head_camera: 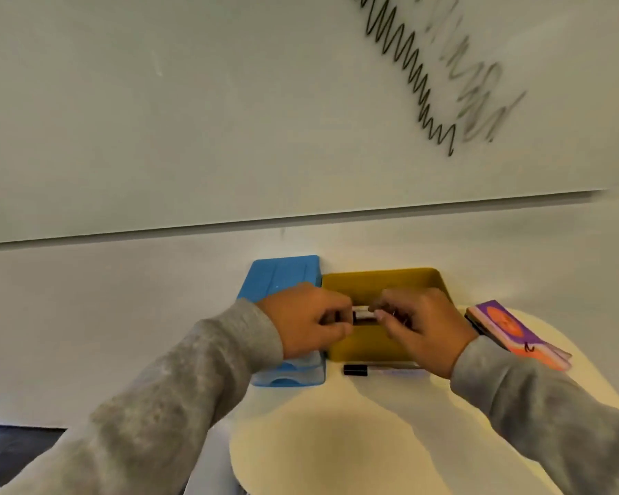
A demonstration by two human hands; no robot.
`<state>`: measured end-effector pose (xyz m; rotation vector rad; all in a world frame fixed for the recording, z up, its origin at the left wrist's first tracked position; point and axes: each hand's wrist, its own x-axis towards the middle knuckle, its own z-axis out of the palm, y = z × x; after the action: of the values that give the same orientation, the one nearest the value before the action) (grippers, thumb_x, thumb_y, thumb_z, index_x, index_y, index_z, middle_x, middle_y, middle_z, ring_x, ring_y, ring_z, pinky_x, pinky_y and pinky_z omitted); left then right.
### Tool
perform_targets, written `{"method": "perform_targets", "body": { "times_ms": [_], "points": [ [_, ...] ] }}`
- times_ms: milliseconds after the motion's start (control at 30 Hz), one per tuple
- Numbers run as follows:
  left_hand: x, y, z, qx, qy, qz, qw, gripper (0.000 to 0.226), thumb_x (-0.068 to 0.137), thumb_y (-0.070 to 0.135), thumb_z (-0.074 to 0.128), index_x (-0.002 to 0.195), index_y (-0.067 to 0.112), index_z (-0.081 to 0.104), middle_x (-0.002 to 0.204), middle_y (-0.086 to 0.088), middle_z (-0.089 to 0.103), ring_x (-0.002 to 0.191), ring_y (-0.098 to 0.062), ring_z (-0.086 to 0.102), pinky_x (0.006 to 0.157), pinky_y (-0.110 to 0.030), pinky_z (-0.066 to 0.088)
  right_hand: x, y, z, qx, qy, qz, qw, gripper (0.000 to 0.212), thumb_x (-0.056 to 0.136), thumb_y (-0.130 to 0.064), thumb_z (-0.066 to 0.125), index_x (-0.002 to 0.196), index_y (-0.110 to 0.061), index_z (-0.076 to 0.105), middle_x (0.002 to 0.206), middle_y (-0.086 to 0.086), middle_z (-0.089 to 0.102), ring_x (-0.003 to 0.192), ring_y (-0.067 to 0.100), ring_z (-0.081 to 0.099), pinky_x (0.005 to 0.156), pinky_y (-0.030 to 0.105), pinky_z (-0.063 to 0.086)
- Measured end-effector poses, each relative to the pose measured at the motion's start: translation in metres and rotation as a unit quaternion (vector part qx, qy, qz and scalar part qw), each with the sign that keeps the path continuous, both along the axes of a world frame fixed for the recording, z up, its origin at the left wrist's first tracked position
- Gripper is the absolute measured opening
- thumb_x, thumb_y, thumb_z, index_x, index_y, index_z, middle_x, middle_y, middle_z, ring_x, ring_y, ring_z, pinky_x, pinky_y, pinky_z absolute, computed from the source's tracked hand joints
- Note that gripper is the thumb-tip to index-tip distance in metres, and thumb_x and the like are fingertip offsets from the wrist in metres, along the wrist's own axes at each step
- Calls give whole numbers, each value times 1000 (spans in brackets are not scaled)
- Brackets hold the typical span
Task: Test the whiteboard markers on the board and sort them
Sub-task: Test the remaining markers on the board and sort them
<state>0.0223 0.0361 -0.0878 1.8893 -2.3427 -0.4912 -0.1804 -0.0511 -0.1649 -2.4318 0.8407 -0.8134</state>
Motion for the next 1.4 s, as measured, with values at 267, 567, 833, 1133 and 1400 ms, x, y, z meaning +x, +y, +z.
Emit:
{"method": "perform_targets", "body": {
  "times_ms": [267,567,833,1133,1400],
  "points": [
    [9,-79,-35,-118,149,99,977,11,96,16,58,93,20,68,78,6,62,68,-8,56,68,-22,50,10,-72,1,41,228,-37,972,19,94,-30,65,111,-23,70,105,0,69,94,19,64,85,30,52],
    [16,-94,-50,-173,226,148,947,13,93,24,62,81,27,67,75,3,65,72,-18,64,68,-32,57,42,-106,-10,73,438,87,892,20,87,-27,70,106,-25,63,94,-5,58,92,26,61,90,41,54],
    [14,-92,-52,-184,205,137,951,15,91,27,61,77,23,66,69,5,63,60,-4,53,61,-20,47,57,-113,-23,-20,424,58,904,14,90,-35,65,82,-27,58,78,-10,52,81,22,59,83,36,55],
    [14,-92,-53,-185,211,138,950,15,92,25,63,78,21,66,67,5,62,59,-3,52,61,-21,48,61,-111,-26,-20,477,104,873,10,92,-19,61,94,-20,71,93,4,67,85,29,63,82,39,56],
    [13,-91,-53,-182,198,138,953,16,93,25,62,76,23,65,65,8,60,59,-2,51,60,-17,46,61,-111,-23,-4,441,104,892,9,91,-18,63,95,-18,71,94,2,67,80,22,58,82,34,54]
  ]
}}
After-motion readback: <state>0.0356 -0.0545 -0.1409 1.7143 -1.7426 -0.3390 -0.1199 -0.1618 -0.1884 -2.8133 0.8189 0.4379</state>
